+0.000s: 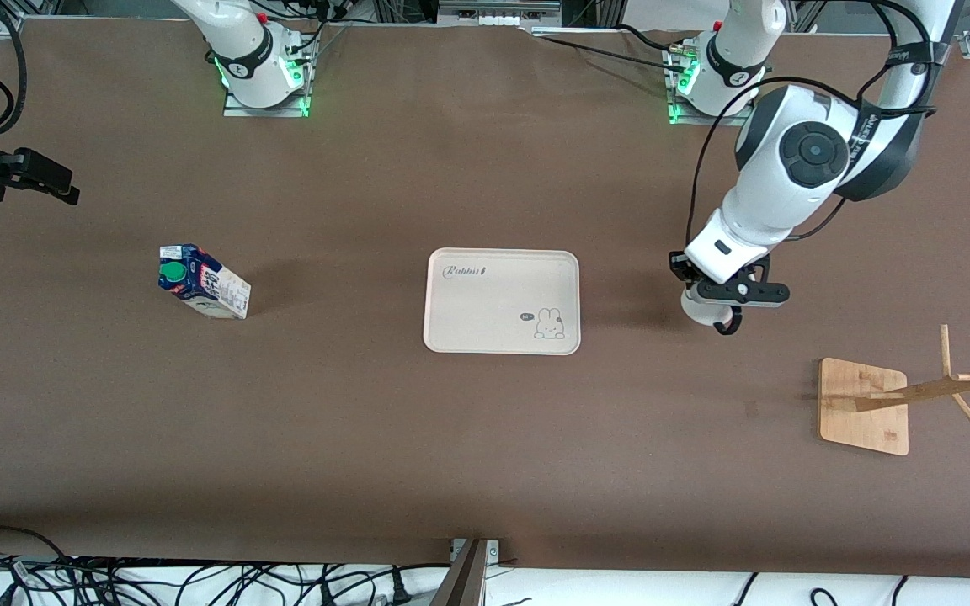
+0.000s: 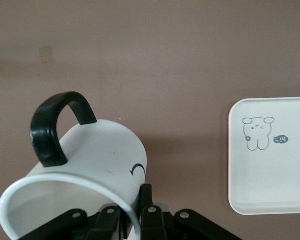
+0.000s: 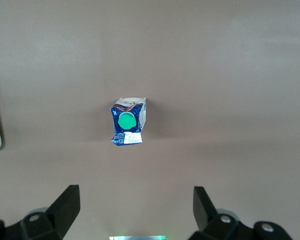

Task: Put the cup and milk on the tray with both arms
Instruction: 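Carry the white mug over the white tray with the left gripper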

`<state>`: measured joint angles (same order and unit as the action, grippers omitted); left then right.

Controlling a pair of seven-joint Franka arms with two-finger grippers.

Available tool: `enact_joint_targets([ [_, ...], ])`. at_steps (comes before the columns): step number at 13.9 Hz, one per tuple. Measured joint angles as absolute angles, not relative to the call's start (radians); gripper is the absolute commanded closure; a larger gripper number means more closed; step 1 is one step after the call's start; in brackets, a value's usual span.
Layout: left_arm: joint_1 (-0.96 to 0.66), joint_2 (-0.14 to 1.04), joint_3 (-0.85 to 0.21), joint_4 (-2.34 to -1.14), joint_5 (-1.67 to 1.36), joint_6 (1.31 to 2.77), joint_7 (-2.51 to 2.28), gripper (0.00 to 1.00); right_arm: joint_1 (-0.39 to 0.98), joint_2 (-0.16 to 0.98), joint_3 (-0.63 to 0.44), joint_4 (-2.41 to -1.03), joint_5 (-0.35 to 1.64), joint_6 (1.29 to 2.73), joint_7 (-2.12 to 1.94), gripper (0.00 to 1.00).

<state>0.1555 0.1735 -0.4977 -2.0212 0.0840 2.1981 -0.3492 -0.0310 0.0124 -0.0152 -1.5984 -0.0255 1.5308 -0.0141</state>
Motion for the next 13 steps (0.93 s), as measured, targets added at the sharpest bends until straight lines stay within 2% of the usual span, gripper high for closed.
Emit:
enact_joint_targets([
  [4, 0.104, 0.217, -0.499, -1.985, -0.020, 2.197, -0.359, 1.00, -0.031, 0.012, -0.015, -1.598, -0.026, 1.531, -0.014, 0.00],
  [10, 0.020, 0.358, -0.498, -1.857, -0.034, 2.195, -0.424, 1.00, -0.031, 0.013, -0.015, -1.598, -0.026, 1.531, -0.014, 0.00],
  [13, -0.011, 0.412, -0.497, -1.839, -0.034, 2.167, -0.483, 1.00, -0.031, 0.013, -0.015, -1.598, -0.026, 1.531, -0.014, 0.00],
])
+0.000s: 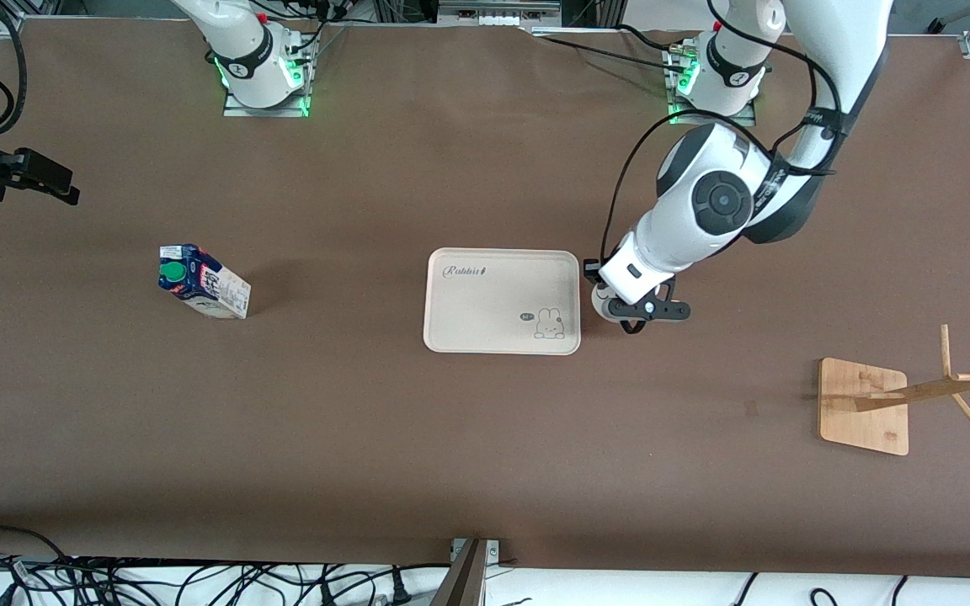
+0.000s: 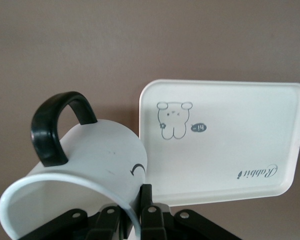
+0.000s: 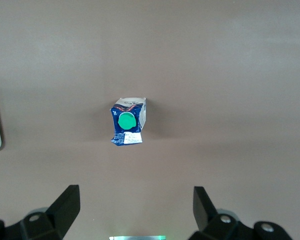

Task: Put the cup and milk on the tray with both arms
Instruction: 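Carry the white mug over the white tray with the left gripper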

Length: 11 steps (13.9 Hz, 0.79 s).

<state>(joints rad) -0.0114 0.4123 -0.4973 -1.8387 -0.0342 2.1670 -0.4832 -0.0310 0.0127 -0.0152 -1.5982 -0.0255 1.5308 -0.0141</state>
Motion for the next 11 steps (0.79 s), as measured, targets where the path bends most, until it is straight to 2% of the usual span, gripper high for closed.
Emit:
enact_joint_targets([
  [4, -0.074, 0.436, -0.480, -1.825, -0.003, 2.124, -0.487, 1.00, -0.031, 0.013, -0.015, -1.598, -0.026, 1.531, -0.014, 0.00],
  [11, -0.169, 0.524, -0.439, -1.681, 0.018, 2.095, -0.500, 1.00, -0.031, 0.013, -0.015, -1.598, -0.026, 1.531, -0.014, 0.00],
])
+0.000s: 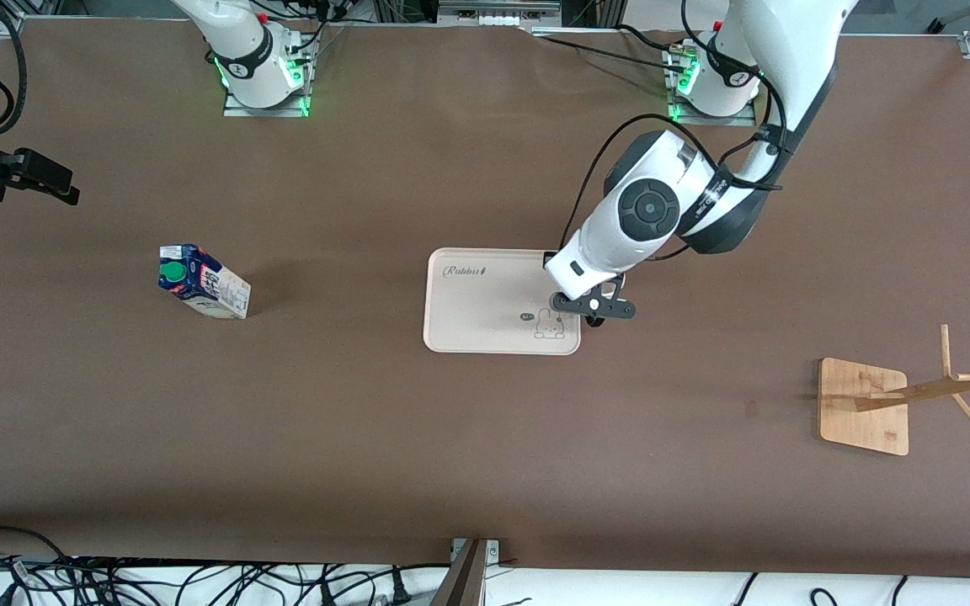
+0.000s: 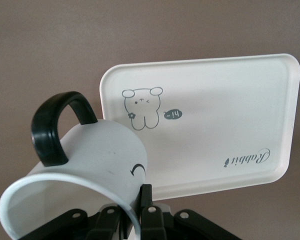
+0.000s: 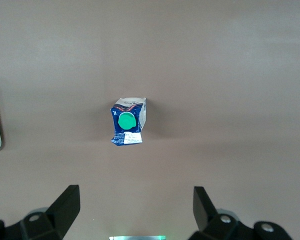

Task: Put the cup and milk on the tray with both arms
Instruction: 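Carry the white mug over the white tray with the left gripper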

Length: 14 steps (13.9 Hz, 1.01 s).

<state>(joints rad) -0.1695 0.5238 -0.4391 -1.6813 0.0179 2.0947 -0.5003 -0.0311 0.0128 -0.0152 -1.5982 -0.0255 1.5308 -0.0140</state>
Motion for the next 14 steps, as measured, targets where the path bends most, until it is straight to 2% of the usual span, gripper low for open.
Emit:
enact_joint_targets([
  [6, -0.269, 0.628, -0.376, -1.596, 0.018, 2.095, -0.512, 1.00, -0.031, 0.013, -0.015, -1.598, -0.026, 1.531, -0.014, 0.00],
  [14, -0.371, 0.674, -0.342, -1.551, 0.055, 2.069, -0.606, 1.00, -0.031, 0.013, -0.015, -1.598, -0.026, 1.531, -0.014, 0.00],
])
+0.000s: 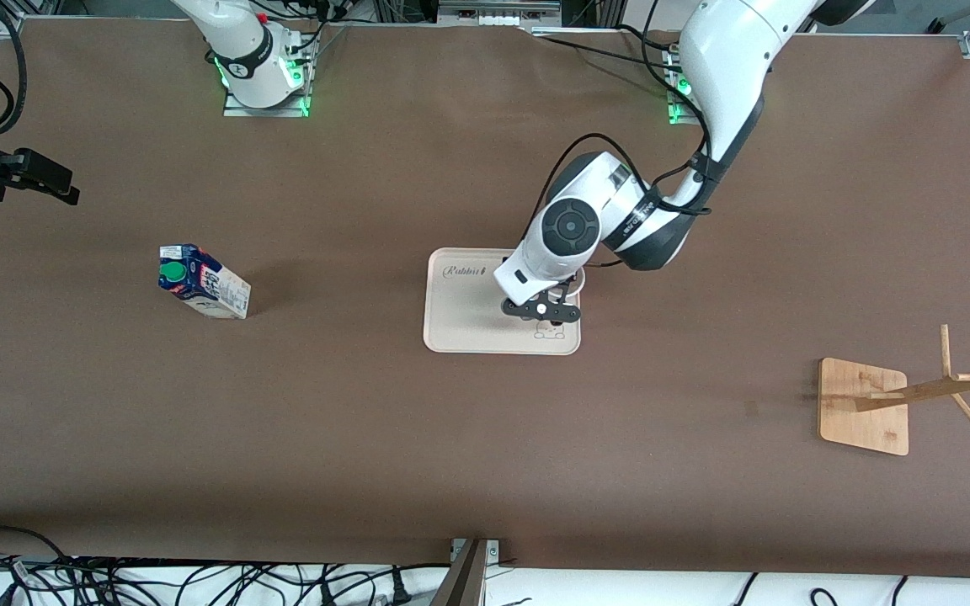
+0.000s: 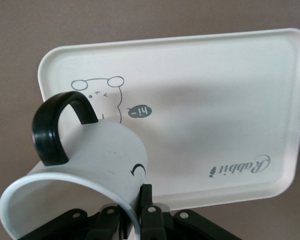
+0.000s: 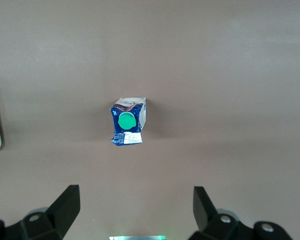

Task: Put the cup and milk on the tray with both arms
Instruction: 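Carry the white mug over the white tray with the left gripper, then lower the mug onto the tray while the right gripper reaches the carton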

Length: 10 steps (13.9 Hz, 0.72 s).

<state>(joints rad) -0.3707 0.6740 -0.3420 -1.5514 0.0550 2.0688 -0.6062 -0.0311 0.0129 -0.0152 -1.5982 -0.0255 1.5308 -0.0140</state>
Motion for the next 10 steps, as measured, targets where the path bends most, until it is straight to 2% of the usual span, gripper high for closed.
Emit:
enact_joint_targets([
  [10, -0.385, 0.713, -0.341, -1.544, 0.075, 2.069, -0.640, 1.00, -0.031, 0.020, -0.015, -1.598, -0.026, 1.514, -0.014, 0.00],
])
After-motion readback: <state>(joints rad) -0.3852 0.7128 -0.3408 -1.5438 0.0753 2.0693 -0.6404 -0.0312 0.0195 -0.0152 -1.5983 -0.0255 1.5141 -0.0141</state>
